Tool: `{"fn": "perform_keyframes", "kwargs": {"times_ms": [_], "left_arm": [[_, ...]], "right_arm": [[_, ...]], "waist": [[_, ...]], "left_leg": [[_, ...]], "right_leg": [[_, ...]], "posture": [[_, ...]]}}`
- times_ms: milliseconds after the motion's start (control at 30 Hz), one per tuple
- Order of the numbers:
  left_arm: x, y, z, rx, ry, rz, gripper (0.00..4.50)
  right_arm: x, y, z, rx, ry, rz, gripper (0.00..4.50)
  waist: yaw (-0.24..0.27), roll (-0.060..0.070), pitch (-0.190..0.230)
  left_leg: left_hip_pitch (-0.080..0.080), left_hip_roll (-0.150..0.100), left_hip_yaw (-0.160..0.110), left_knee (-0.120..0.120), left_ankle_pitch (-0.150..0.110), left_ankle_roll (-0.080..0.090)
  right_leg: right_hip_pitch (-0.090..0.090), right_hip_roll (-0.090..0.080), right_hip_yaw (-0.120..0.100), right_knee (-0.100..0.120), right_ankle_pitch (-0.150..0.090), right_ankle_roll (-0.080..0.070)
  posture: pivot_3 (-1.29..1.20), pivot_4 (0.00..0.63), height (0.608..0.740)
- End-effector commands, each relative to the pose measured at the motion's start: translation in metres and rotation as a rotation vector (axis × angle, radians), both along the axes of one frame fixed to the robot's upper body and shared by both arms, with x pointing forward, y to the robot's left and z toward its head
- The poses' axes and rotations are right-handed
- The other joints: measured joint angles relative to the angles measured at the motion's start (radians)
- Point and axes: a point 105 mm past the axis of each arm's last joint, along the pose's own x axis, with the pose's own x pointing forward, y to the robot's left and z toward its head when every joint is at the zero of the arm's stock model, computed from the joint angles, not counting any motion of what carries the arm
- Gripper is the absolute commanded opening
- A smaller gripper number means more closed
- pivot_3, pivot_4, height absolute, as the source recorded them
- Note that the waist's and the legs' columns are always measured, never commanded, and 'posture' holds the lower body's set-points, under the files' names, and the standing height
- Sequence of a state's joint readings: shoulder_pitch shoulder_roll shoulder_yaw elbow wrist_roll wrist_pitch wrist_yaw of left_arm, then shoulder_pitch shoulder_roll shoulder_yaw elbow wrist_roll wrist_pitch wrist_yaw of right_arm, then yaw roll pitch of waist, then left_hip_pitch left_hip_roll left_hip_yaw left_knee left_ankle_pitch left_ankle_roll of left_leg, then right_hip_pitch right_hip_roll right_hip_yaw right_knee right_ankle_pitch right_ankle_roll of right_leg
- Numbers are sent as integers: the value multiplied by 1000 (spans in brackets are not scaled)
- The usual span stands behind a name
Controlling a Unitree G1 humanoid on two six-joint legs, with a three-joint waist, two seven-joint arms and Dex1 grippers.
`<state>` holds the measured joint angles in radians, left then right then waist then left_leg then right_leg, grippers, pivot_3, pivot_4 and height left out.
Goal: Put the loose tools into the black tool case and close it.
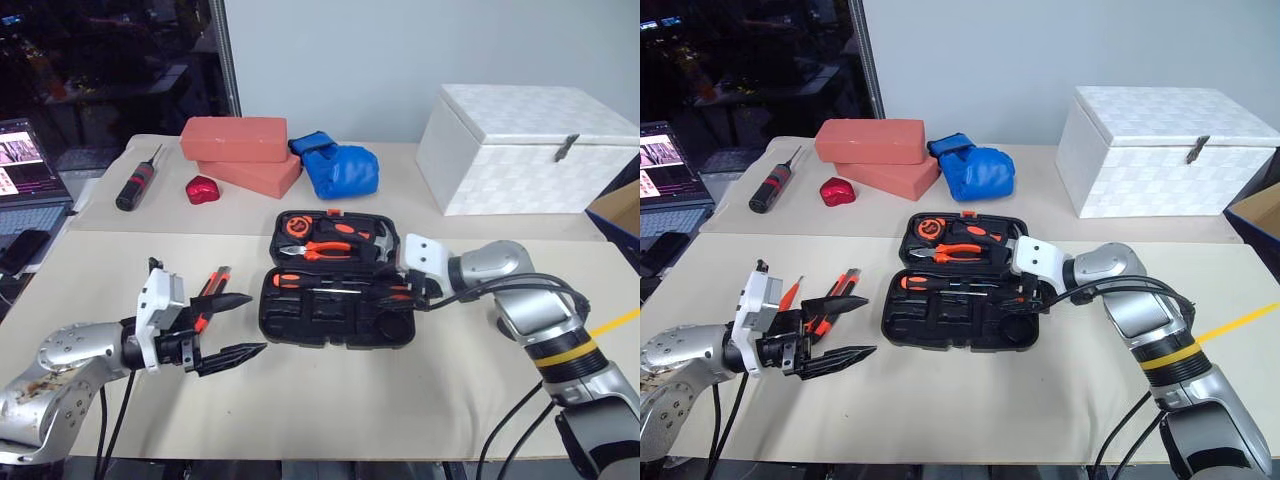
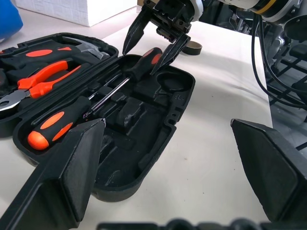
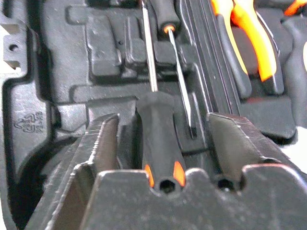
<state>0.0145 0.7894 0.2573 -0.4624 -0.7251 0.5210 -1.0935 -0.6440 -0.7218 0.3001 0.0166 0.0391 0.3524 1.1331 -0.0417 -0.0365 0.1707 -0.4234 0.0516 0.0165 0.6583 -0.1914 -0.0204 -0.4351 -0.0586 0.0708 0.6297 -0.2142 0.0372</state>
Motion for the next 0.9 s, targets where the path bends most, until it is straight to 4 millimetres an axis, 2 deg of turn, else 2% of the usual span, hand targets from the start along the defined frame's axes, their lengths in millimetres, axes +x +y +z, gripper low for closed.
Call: {"fn": "perform_keyframes", "kwargs": {"times_ms": [33,133,167,567,900], "left_arm": [[0,-2,7,5,-52,-15,4500],[0,-1,7,8,-51,-14,4500],[-1,-1,7,9,-51,-13,4500],[-4,1,5,10,-52,-3,4500],[-4,0,4,10,-52,-3,4500]], "right_arm": [[3,-2,3,-18,-20,-2,1772],[3,1,1,-24,-16,10,736],[4,3,1,-23,-14,15,630],[2,25,5,18,-7,69,604],[8,2,-13,-88,-2,43,570]], "waist": [[0,0,0],[-1,0,0],[-1,0,0],[-2,0,0],[0,0,0]], "left_leg": [[0,0,0,0,0,0],[0,0,0,0,0,0],[0,0,0,0,0,0],[0,0,0,0,0,0],[0,0,0,0,0,0]], "right_leg": [[0,0,0,0,0,0],[0,0,0,0,0,0],[0,0,0,0,0,0],[-1,1,0,1,0,-1],[0,0,0,1,0,0]], "posture": [[0,150,740],[0,150,740],[0,150,740],[0,150,740],[0,150,740]]}}
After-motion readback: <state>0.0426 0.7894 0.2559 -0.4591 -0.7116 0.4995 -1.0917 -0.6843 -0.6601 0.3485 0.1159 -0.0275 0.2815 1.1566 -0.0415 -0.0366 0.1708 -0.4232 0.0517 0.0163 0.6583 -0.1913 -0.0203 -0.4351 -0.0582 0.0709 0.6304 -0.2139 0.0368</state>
